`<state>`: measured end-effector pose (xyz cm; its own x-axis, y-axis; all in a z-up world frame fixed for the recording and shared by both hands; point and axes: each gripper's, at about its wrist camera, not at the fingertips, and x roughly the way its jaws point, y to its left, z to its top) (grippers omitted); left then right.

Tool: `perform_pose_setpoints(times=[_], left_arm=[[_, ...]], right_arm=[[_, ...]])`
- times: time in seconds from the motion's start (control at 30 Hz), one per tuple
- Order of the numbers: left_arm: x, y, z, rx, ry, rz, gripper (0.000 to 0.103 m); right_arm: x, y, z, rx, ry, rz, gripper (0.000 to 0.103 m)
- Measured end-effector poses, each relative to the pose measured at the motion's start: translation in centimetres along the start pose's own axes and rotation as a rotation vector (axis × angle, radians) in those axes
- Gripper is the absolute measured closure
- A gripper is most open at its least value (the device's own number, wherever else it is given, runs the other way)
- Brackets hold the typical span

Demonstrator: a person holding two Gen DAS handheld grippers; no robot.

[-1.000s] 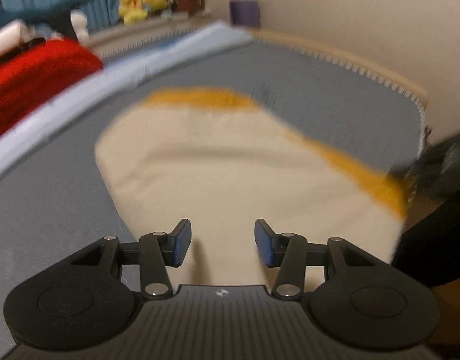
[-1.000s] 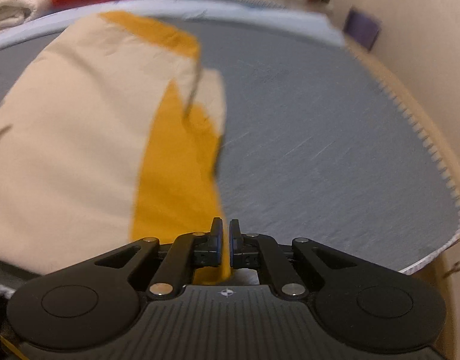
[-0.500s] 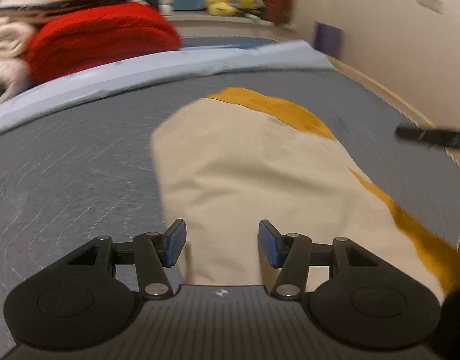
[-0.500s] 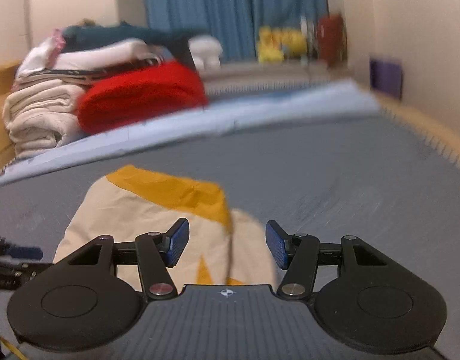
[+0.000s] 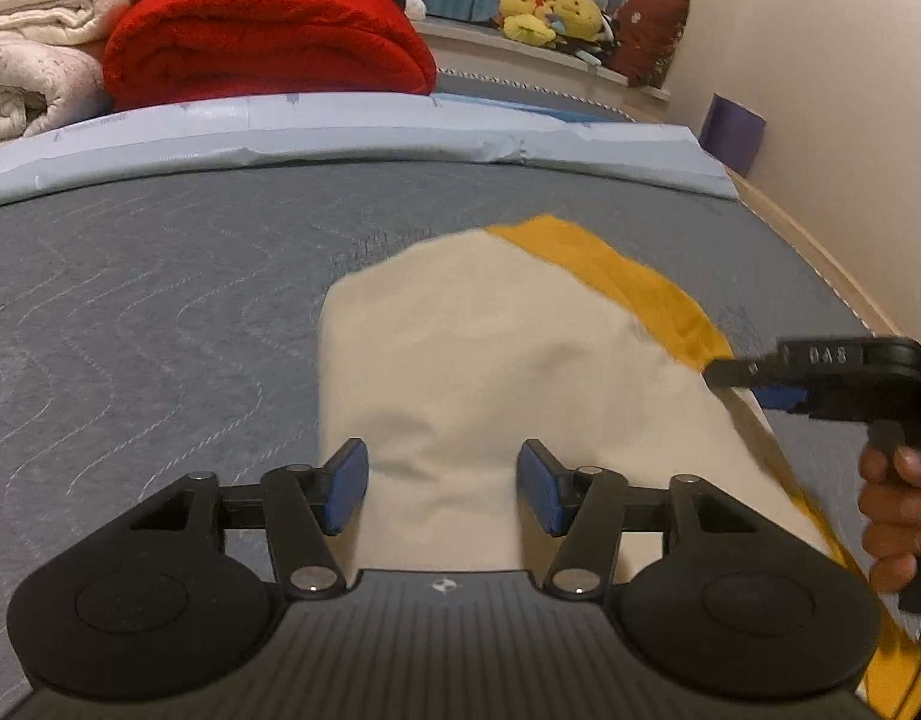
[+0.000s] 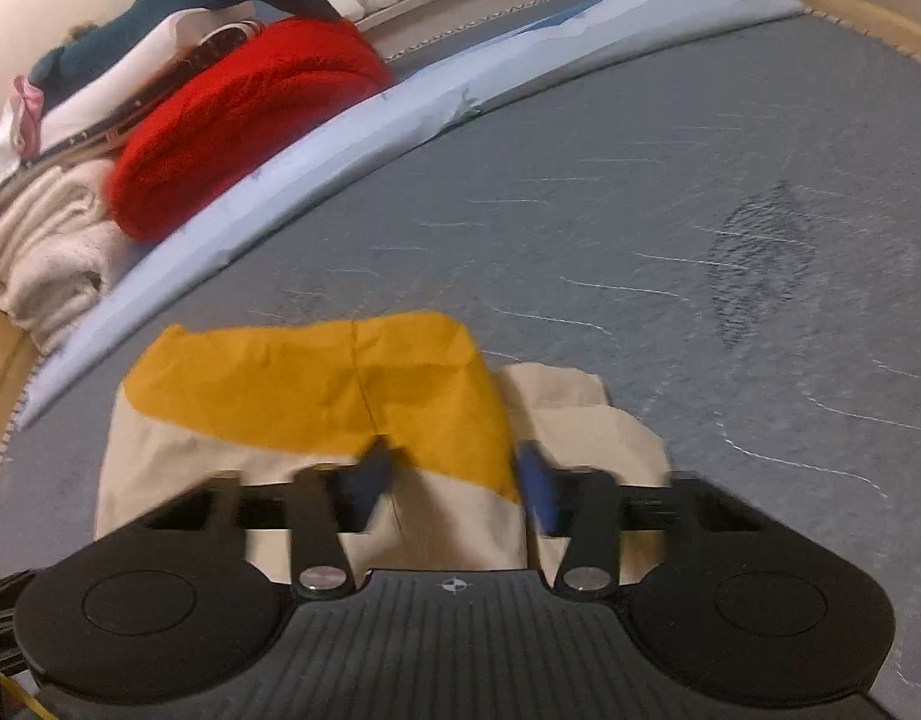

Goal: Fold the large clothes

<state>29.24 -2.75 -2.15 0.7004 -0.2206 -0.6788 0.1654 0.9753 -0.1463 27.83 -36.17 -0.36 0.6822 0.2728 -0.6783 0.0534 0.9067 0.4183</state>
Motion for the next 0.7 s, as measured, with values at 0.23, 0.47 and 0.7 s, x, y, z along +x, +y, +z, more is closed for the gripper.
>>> perform_pose_setpoints(times=[0.23, 0.47, 0.7], left_arm=[[2.1, -1.4, 1.3, 0.023, -0.019, 0.01, 0.035], [4.0, -3.5, 0.9, 0.144, -0.028, 0.043, 0.035], [4.7, -1.5, 1.5, 0.083, -0.018, 0.072, 0.038]], right_arm=[[-2.0, -1.1, 1.7, 0.036, -0.127, -0.02, 0.102], [1.4, -0.6, 0.5, -0.058, -0.034, -0.214, 0.102], [2.5, 0.3, -0.4, -0.121, -0.02, -0.274, 0.102]])
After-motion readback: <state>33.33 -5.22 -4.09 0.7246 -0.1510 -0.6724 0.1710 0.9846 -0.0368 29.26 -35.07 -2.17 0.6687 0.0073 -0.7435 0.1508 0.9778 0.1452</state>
